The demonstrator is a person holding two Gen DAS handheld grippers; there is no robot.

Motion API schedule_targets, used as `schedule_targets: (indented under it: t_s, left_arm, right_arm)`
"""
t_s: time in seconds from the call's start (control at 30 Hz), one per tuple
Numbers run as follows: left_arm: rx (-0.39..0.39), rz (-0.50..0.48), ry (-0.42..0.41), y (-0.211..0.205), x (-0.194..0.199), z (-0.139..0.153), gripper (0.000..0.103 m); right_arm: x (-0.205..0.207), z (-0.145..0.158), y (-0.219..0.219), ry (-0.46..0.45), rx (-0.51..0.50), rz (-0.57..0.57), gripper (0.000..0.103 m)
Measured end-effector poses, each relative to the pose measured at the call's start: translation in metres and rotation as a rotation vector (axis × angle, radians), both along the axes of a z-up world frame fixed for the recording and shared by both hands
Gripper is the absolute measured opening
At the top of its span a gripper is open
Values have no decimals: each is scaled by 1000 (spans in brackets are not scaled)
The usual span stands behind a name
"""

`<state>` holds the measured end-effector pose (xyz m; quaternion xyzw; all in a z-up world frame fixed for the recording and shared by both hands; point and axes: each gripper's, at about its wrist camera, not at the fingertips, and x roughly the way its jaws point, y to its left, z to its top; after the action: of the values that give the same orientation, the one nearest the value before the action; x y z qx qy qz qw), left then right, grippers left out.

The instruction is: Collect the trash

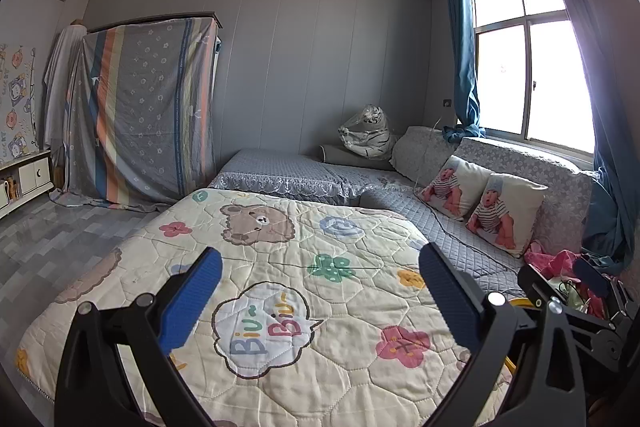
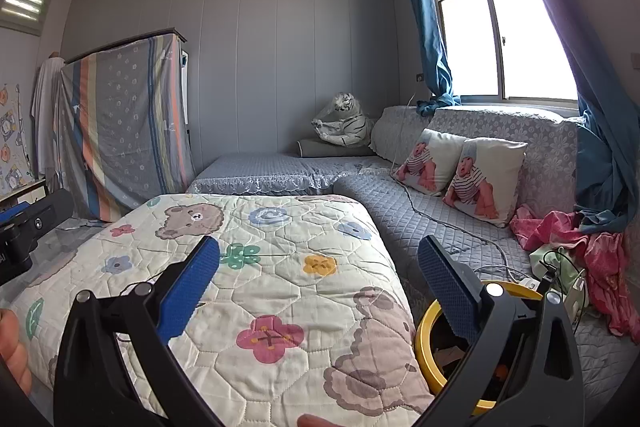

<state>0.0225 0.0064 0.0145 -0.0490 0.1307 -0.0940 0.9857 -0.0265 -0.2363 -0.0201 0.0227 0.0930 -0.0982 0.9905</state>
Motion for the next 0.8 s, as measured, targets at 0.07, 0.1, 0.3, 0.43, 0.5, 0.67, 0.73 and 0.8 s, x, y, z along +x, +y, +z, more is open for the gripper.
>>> schedule_targets:
  t_s: [0.07, 0.1, 0.3, 0.43, 0.5, 0.67, 0.73, 0.8]
  left_arm:
    - [-1, -2, 0, 0, 1, 0, 95]
    - [-1, -1, 0, 0, 1, 0, 95]
    - [-1, -1, 1, 0, 0, -1, 95]
    - [-2, -2, 3, 0, 1, 0, 95]
    - [-1, -1, 3, 0, 1, 0, 95]
    - [-2, -3, 9, 1, 1, -2, 95]
    - [-2, -2, 16, 1, 2, -5, 95]
    - [-11, -3, 22, 2, 2, -7, 95]
  right_arm:
    - [0, 0, 0, 1, 0, -1, 95]
    - [0, 0, 0, 1, 1, -1, 95]
    - [1, -2, 0, 5, 0, 2, 95]
    - [1, -2, 0, 8, 1, 1, 95]
    - [1, -2, 1, 8, 1, 2, 95]
    - [4, -6, 2, 15, 0, 2, 95]
    - [5, -6, 1, 20, 2, 4, 95]
    - [5, -7, 1, 22, 2, 4, 95]
